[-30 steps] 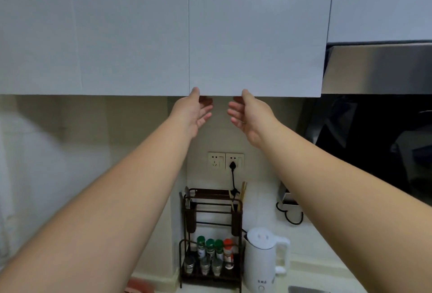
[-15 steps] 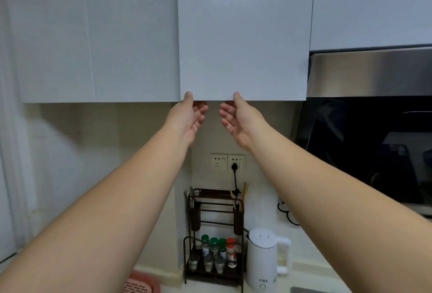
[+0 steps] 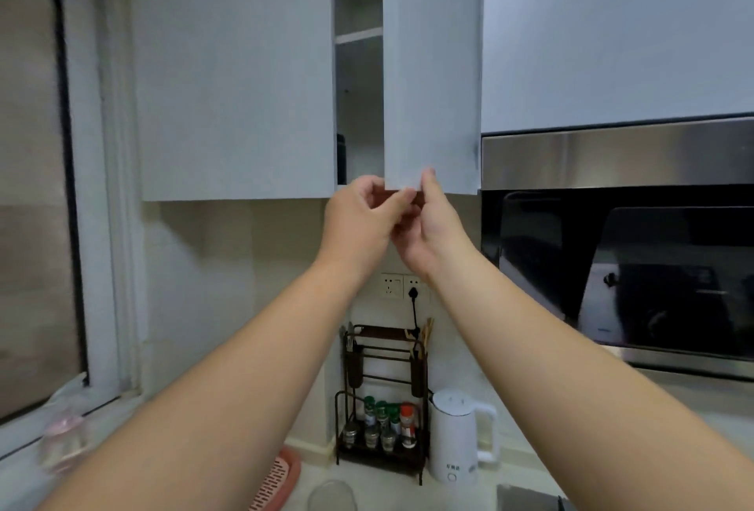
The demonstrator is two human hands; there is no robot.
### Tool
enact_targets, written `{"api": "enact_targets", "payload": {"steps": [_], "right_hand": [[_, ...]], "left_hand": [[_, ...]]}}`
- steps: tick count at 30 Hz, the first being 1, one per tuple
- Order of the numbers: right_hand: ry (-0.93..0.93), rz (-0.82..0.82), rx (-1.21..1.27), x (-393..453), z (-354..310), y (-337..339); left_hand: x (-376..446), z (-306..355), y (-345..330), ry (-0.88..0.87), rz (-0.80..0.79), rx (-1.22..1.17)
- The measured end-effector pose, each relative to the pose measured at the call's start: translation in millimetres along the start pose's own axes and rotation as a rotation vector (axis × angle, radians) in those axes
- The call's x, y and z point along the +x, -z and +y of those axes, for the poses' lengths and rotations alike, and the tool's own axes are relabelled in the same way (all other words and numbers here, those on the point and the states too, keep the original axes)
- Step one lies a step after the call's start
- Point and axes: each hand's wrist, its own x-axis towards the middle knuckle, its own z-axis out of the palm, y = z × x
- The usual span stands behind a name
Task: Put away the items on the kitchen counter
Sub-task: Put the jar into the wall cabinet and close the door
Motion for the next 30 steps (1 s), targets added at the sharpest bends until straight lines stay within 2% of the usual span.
{"api": "enact_targets", "payload": {"steps": [7,11,17,24,27,30], "right_hand": [[-0.087,0.013,0.019,-33.5,-46.6,26.4],[-0.064,0.047,0.085,-40.0,-57.7,37.1],[-0.052,0.057,0.056,-36.1,-65.5,47.8],[-0.021,0.066,0.002,-36.9,-57.1,47.2],[-0.042,0.113,-0.153,-53.3,-33.3,57.6],[-0.066,0.135,-0.353,-78.3,7.8,81.7]], "left_hand": [[-26.9,25.5,-52.9,-0.096,0.060,0.084],[-37.2,32.0,-69.7,-0.145,-0.018,0.103],[-37.3,32.0,-77.9,-0.118,-0.004,0.020],[-40.2,26.0,-65.5,-0.148,-0.007,0.056],[-58.4,7.4,-46.6,-0.175,0.019,0.100],[-87.9,-34.3,-26.0,-0.085,0.002,0.143]]}}
